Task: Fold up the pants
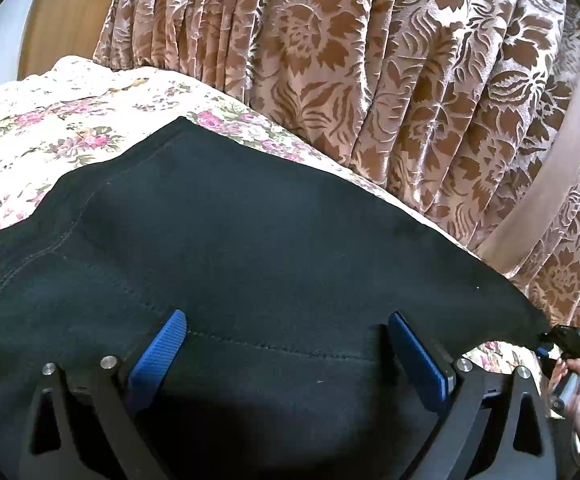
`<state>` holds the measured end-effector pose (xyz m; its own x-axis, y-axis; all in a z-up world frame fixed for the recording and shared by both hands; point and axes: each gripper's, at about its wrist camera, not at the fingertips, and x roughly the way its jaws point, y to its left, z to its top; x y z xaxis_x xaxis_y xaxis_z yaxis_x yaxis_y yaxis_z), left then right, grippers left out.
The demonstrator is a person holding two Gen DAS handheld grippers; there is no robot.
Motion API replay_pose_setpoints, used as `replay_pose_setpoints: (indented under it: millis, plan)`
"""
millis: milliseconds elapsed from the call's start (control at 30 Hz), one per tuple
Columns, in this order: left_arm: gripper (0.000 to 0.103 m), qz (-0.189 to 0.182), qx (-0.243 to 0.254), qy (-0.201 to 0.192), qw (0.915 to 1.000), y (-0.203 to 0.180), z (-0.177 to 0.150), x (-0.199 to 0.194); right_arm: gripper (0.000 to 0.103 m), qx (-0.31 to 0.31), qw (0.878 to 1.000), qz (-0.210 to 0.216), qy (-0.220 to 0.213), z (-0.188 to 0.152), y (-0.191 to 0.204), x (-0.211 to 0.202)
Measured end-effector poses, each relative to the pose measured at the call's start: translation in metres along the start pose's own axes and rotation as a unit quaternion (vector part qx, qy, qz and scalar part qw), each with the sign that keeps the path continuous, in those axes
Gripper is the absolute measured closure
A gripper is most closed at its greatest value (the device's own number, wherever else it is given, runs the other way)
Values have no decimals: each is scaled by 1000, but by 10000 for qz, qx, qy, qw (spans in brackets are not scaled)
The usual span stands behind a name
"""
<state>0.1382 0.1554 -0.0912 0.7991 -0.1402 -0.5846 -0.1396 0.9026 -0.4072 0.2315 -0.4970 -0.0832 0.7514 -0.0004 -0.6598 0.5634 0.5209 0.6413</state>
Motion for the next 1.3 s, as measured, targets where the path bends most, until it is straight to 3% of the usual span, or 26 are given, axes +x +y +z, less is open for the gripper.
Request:
replay_pose_setpoints:
  millis: [133,400,667,767,833,900,967,1067,1233,1300]
  plan:
    - [2,-35,-12,2,10000,1,1,0,88,-52,10000,-28,-29,4,3,-7]
    - [2,-67,-50,11,10000,2,2,-1,89,-271,9987,-297,-323,-3,-4,-53]
    - [1,-113,-107,7,9999,2,3,-2,89,141,9977,-562,-356,-25,-54,-81]
    - [1,-112,-118,3,9999,2,2,-2,85,-12,9975,-617,-347,-28,-57,-80]
    - [1,-106,-118,4,9999,1,2,-2,75,-277,9954,-865,-289,-28,-47,-81]
    - [1,-107,-119,0,9999,1,2,-2,71,-575,9894,-1308,-270,-31,-34,-88]
    - [1,-105,-119,2,9999,1,2,-2,71,-1026,9829,-1487,-347,-44,-14,-100]
    - [1,-94,-120,10,9999,1,2,-2,70,-1749,9742,-1362,-414,-72,14,-113]
    - [1,-107,-156,43,9998,2,1,-2,69,-3093,9449,-1054,-198,-138,65,-108]
    - [1,-131,-184,55,9997,2,1,-2,67,-3575,9277,-1051,-230,-161,77,-103]
